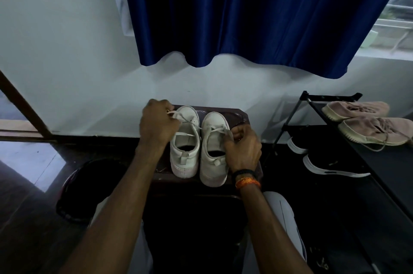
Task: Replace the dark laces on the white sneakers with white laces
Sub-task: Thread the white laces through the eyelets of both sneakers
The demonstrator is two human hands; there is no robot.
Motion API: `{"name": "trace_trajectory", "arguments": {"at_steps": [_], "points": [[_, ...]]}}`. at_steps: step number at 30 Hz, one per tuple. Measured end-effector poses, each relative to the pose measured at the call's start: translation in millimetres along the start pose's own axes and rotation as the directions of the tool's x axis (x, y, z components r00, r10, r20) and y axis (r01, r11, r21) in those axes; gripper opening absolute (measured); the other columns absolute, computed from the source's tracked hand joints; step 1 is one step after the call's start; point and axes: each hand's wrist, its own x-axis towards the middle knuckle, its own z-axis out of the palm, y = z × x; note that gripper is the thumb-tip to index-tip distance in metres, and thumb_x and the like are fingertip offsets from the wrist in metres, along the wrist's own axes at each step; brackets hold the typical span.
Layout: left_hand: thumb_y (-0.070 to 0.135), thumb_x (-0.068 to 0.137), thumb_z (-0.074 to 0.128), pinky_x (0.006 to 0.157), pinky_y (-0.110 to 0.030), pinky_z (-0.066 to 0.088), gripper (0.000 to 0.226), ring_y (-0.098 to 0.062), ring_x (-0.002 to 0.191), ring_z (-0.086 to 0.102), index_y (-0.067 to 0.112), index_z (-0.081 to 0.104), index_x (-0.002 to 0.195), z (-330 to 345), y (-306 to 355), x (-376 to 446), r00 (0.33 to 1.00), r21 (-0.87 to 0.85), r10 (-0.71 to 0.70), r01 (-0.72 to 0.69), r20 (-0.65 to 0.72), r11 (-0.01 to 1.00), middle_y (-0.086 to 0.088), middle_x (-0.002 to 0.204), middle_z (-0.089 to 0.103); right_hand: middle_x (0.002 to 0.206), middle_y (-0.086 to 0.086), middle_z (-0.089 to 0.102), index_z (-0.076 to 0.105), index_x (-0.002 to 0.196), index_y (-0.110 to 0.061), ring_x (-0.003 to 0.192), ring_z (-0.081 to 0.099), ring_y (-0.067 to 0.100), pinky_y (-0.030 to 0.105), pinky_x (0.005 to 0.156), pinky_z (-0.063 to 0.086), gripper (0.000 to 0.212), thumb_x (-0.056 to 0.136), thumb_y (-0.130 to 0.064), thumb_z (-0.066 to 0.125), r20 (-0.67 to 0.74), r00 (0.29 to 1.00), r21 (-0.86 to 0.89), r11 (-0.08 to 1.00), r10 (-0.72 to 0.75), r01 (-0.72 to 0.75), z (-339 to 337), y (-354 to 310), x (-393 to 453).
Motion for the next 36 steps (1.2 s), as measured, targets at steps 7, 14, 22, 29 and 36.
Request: {"name": "trace_trajectory", "arguments": {"at_steps": [7,14,22,29,36], "points": [[0.021,0.078,0.064,0.089,-0.039,0.057,0.035,-0.019,0.104,0.069,0.021,0.074,0.112,38,23,-19,0.876,-0.022,0.253,-0.267,0.411,0.963,-0.002,0.107,0.075,0.103,-0.001,0.066,0.069,0.102,-0.024,0.092,0.065,0.018,0.036,0.081,0.054,0.028,0.074,-0.020,0.070,0.132,0.990,-0.007,0.998,-0.055,0.056,1,5,4],[0.032,0.081,0.058,0.067,-0.042,0.057,0.029,-0.022,0.068,0.067,0.011,0.073,0.070,41,18,-22,0.919,0.007,0.245,-0.260,0.308,0.966,-0.003,0.064,0.070,0.107,-0.001,0.062,0.068,0.100,-0.027,0.094,0.061,0.019,0.023,0.075,0.036,0.022,0.079,-0.018,0.067,0.090,0.995,-0.019,0.999,-0.040,0.042,-3,1,0],[0.012,0.079,0.068,0.065,-0.043,0.054,0.016,-0.027,0.066,0.062,0.002,0.069,0.067,45,24,-30,0.976,-0.007,0.149,-0.150,0.160,0.989,-0.010,0.062,0.067,0.090,-0.006,0.071,0.064,0.100,-0.025,0.086,0.065,0.022,0.027,0.072,0.039,0.018,0.082,-0.022,0.064,0.096,0.994,-0.017,0.998,0.056,-0.054,-12,-7,-4],[0.018,0.082,0.072,0.054,-0.020,0.037,0.011,-0.010,0.058,0.052,0.015,0.063,0.074,48,19,-32,0.986,-0.018,0.145,-0.144,0.086,0.989,0.003,0.064,0.064,0.085,-0.001,0.071,0.070,0.105,-0.020,0.085,0.067,0.018,0.032,0.084,0.054,0.024,0.082,-0.024,0.073,0.163,0.979,0.211,0.965,0.126,-0.159,-14,-10,0],[0.011,0.078,0.055,0.062,-0.040,0.053,0.013,-0.018,0.063,0.060,0.019,0.063,0.073,58,18,-35,0.960,-0.024,0.267,-0.266,0.086,0.964,0.003,0.072,0.065,0.104,-0.004,0.076,0.076,0.109,-0.008,0.111,0.068,0.011,0.033,0.100,0.053,0.024,0.086,-0.001,0.071,0.158,0.943,0.736,0.602,0.293,-0.310,-25,-14,24]]}}
